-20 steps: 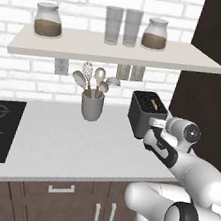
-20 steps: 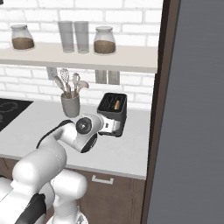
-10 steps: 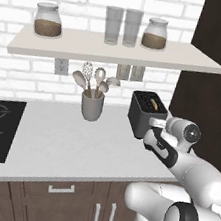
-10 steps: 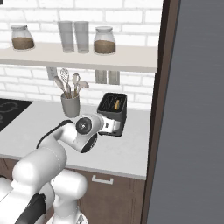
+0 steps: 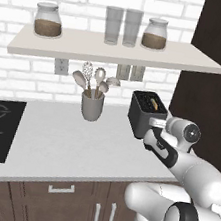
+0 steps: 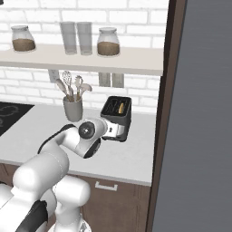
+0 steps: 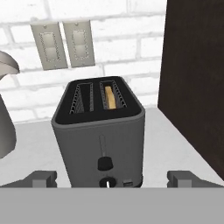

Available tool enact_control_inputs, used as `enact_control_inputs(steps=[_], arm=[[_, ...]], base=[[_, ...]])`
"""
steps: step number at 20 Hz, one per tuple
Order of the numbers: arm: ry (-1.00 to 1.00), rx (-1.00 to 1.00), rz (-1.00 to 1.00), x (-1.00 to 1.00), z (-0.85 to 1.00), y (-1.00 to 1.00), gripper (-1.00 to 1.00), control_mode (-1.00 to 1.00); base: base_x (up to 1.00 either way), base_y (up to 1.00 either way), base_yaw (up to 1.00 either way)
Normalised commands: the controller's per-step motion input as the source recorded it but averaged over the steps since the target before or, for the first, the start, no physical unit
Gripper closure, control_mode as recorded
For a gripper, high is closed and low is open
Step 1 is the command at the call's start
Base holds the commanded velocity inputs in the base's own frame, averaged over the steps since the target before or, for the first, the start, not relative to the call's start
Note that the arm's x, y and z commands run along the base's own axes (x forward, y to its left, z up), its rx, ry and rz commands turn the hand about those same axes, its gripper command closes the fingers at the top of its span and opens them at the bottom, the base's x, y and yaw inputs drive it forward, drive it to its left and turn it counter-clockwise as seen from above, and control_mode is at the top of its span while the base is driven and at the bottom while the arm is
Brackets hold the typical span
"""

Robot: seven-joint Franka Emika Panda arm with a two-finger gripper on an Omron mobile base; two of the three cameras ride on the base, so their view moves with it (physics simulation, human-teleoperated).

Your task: Start the toaster. Once the lever pops up, take the bread to the plate on the dining counter.

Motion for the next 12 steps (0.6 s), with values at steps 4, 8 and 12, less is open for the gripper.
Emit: enact_control_inputs(steps=[4,8,12], arm=[[0.00,0.00,0.00,0.00,0.00,0.07,-1.00,-1.00],[0.00,0.00,0.00,0.00,0.00,0.14,-1.00,-1.00],[0.00,0.00,0.00,0.00,0.00,0.05,-1.00,-1.00]], base=[[0.00,0.00,0.00],[0.00,0.00,0.00],[0.00,0.00,0.00]])
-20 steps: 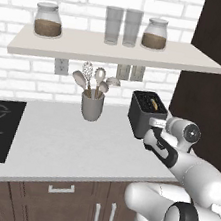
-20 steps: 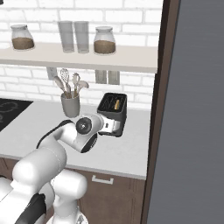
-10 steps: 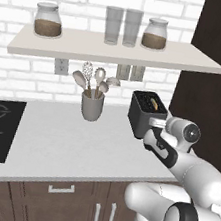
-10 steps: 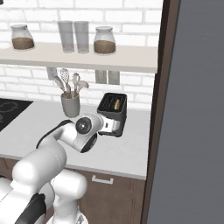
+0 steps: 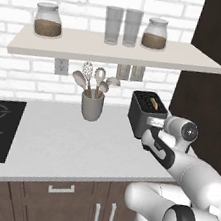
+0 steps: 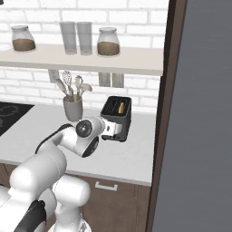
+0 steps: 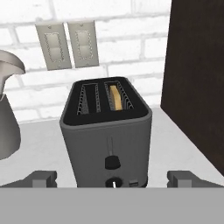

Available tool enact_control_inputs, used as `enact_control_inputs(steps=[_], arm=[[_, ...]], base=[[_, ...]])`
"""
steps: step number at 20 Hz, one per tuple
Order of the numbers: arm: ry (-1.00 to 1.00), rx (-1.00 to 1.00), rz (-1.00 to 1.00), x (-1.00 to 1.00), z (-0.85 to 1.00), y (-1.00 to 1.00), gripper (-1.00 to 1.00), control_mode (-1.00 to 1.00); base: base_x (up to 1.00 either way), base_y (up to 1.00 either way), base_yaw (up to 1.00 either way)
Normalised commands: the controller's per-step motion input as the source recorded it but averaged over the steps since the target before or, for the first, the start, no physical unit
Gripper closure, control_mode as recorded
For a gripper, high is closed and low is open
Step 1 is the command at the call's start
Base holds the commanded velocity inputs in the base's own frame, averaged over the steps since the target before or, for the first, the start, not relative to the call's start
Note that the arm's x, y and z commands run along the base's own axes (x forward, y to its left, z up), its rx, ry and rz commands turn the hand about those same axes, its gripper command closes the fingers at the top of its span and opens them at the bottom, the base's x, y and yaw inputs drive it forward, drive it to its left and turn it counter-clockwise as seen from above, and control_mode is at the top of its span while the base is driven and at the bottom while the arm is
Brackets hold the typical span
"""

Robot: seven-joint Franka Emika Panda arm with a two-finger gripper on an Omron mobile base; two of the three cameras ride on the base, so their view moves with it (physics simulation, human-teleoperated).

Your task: Start the toaster. Once the lever pops up, take the bread to the plate on the dining counter.

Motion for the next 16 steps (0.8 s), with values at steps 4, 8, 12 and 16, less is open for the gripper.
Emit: enact_control_inputs(steps=[4,8,12,16], arm=[[0.00,0.00,0.00,0.00,0.00,0.00,-1.00,-1.00],[0.00,0.00,0.00,0.00,0.00,0.00,-1.00,-1.00],[0.00,0.00,0.00,0.00,0.03,0.00,-1.00,-1.00],[0.00,0.00,0.00,0.06,0.02,0.00,-1.00,-1.00]], base=[[0.00,0.00,0.00],[0.00,0.00,0.00],[0.00,0.00,0.00],[0.00,0.00,0.00]])
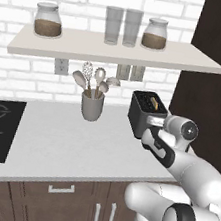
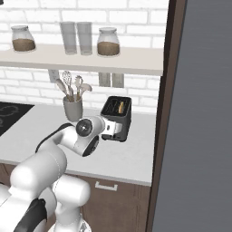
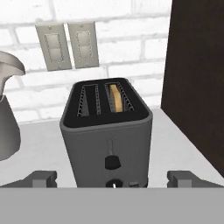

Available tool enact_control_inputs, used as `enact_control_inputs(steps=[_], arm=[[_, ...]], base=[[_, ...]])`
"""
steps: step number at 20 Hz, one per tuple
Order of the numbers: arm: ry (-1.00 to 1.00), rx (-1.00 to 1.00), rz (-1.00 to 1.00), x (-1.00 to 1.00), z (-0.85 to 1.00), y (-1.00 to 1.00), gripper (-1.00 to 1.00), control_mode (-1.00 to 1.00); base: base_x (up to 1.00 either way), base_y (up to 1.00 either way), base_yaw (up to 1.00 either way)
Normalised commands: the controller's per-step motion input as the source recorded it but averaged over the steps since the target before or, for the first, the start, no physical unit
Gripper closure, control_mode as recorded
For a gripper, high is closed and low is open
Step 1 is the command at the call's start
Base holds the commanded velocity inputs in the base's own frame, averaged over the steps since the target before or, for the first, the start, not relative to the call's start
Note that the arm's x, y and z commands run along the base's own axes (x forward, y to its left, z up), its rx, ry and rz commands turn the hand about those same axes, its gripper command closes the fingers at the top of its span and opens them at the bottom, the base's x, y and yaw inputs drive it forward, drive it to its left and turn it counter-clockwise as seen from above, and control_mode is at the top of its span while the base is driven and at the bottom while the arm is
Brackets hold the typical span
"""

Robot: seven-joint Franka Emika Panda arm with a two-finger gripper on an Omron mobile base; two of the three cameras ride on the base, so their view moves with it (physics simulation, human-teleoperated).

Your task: Start the toaster. Once the lever pops up, take the bread to the plate on the dining counter.

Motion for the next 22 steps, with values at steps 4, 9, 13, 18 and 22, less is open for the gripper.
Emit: enact_control_inputs(steps=[4,9,13,18,22], arm=[[0.00,0.00,0.00,0.00,0.00,0.00,-1.00,-1.00],[0.00,0.00,0.00,0.01,0.00,0.00,-1.00,-1.00],[0.00,0.00,0.00,0.06,0.00,0.00,-1.00,-1.00],[0.00,0.00,0.00,0.11,0.00,0.00,-1.00,-1.00],[0.00,0.00,0.00,0.10,0.00,0.00,-1.00,-1.00]], base=[[0.00,0.00,0.00],[0.00,0.00,0.00],[0.00,0.00,0.00],[0.00,0.00,0.00],[0.00,0.00,0.00]])
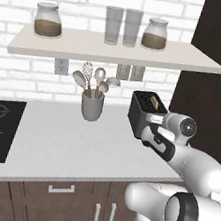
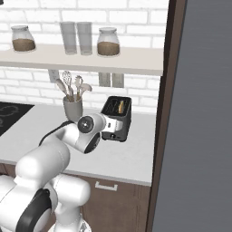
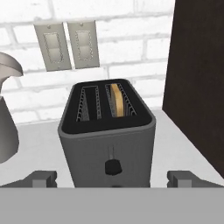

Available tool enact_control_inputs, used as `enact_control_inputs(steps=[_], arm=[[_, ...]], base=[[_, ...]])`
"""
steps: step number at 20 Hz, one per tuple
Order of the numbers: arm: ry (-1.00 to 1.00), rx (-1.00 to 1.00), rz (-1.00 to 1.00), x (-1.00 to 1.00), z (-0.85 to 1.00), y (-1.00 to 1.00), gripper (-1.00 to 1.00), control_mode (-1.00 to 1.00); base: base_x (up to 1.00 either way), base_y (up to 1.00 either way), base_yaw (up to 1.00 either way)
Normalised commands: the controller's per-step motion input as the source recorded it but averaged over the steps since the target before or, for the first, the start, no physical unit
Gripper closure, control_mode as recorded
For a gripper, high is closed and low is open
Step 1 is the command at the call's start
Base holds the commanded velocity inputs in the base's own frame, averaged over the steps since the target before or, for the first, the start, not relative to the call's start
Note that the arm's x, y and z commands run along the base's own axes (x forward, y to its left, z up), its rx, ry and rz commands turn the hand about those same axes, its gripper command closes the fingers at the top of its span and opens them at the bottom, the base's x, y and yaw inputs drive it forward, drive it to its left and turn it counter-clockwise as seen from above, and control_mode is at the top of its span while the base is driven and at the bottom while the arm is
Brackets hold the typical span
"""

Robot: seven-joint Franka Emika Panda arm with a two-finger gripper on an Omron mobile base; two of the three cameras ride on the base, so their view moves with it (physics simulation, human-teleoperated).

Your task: Start the toaster. Once the lever pops up, take the bread to the plate on the dining counter.

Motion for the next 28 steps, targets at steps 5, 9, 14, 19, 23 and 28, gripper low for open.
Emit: enact_control_inputs(steps=[5,9,14,19,23,28], arm=[[0.00,0.00,0.00,0.03,0.00,0.00,-1.00,-1.00],[0.00,0.00,0.00,0.00,0.00,0.00,-1.00,-1.00],[0.00,0.00,0.00,0.00,0.00,0.00,-1.00,-1.00],[0.00,0.00,0.00,0.00,0.00,0.00,-1.00,-1.00],[0.00,0.00,0.00,0.00,0.00,0.00,-1.00,-1.00],[0.00,0.00,0.00,0.00,0.00,0.00,-1.00,-1.00]], base=[[0.00,0.00,0.00],[0.00,0.00,0.00],[0.00,0.00,0.00],[0.00,0.00,0.00],[0.00,0.00,0.00],[0.00,0.00,0.00]])
